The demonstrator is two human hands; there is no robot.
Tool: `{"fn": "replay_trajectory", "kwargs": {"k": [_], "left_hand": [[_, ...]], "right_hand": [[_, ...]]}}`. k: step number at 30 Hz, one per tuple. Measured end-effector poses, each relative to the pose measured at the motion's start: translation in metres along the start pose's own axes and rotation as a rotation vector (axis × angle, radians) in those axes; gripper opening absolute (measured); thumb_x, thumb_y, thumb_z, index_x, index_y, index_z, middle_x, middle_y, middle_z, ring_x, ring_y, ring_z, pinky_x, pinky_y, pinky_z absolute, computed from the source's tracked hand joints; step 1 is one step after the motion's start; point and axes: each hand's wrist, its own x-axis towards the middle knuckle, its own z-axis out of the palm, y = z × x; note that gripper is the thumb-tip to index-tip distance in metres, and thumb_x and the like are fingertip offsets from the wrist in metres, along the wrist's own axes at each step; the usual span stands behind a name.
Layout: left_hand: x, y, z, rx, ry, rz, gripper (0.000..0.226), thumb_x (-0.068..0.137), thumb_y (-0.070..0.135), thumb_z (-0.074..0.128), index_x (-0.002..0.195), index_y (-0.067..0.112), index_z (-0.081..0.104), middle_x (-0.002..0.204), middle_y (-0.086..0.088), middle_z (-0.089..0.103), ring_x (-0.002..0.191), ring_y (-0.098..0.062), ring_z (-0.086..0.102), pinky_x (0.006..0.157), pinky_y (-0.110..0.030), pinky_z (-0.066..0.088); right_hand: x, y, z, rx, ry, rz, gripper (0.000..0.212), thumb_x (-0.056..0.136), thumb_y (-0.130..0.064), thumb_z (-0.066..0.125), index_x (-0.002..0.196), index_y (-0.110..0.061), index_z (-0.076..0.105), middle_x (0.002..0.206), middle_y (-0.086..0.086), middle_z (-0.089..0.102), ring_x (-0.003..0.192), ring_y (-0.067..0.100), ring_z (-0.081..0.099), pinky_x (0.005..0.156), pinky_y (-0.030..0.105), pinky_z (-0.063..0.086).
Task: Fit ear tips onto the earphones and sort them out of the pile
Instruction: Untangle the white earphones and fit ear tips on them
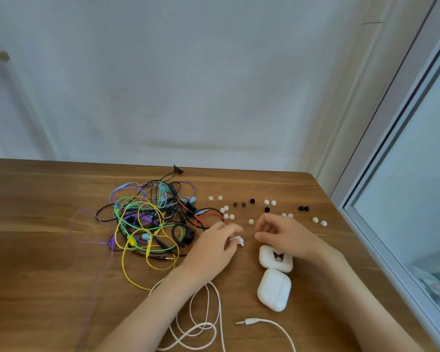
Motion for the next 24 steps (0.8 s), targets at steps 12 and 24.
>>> {"fn": "replay_trajectory", "kwargs": {"k": [12,24], "left_hand": [[-0.005,0.004,0.001,0.049,0.023,0.008,0.013,0.096,0.021,0.052,0.103,0.024,0.063,0.097,0.012,0.046,0.081,-0.001,0.047,0.073,-0.019,0.040],[-0.004,0.003,0.003,0.111,-0.014,-0.016,0.020,0.097,0.029,0.051,0.115,0.026,0.062,0.105,0.012,0.044,0.087,-0.001,0.045,0.073,-0.014,0.036]], "right_hand": [[0.008,0.021,0.010,0.192,0.347,-0.072,0.034,0.090,0.005,0.050,0.098,-0.027,0.061,0.099,-0.007,0.060,0.092,0.006,0.057,0.082,0.022,0.049],[0.014,0.041,0.012,-0.115,0.415,-0.032,0.025,0.092,0.001,0.054,0.111,-0.012,0.062,0.108,-0.008,0.046,0.088,0.001,0.049,0.074,0.003,0.037]]}}
